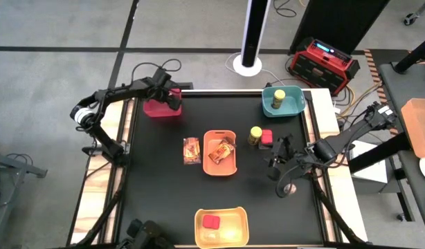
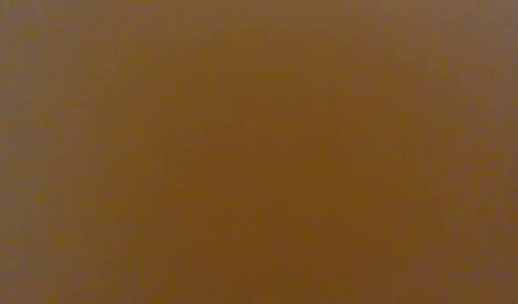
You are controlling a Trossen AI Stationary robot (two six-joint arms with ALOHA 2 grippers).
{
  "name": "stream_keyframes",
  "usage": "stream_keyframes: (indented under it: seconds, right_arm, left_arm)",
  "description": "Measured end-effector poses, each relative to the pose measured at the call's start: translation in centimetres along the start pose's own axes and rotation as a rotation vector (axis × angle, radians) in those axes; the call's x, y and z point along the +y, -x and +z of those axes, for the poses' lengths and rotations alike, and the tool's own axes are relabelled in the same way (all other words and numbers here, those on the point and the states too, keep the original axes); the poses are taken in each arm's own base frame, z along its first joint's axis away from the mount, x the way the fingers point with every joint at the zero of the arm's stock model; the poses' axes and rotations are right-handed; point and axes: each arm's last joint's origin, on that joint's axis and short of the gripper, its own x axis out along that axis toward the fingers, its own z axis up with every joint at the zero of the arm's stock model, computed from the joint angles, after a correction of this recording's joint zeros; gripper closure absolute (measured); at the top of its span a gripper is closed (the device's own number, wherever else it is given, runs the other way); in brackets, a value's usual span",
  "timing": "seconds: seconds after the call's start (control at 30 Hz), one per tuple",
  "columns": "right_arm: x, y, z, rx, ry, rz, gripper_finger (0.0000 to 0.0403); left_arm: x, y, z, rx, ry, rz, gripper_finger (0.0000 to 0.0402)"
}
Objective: Sort spices by type
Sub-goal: Put the left brown seasoning bottle into the pink bin
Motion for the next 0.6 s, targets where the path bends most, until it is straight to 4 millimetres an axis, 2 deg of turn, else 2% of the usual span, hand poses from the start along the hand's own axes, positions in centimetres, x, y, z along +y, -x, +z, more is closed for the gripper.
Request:
stream_keyframes:
  seconds: [0.33,0.6]
  right_arm:
    - [0.0,0.0,0.0,0.0,0.0,0.0,0.0197]
    - [0.0,-0.01,-0.02,0.001,0.001,0.0,0.0197]
  left_arm:
    - [0.0,-0.01,0.0,-0.002,0.011,0.0,0.0222]
    - [0.04,-0.49,-0.75,0.01,0.018,0.003,0.0222]
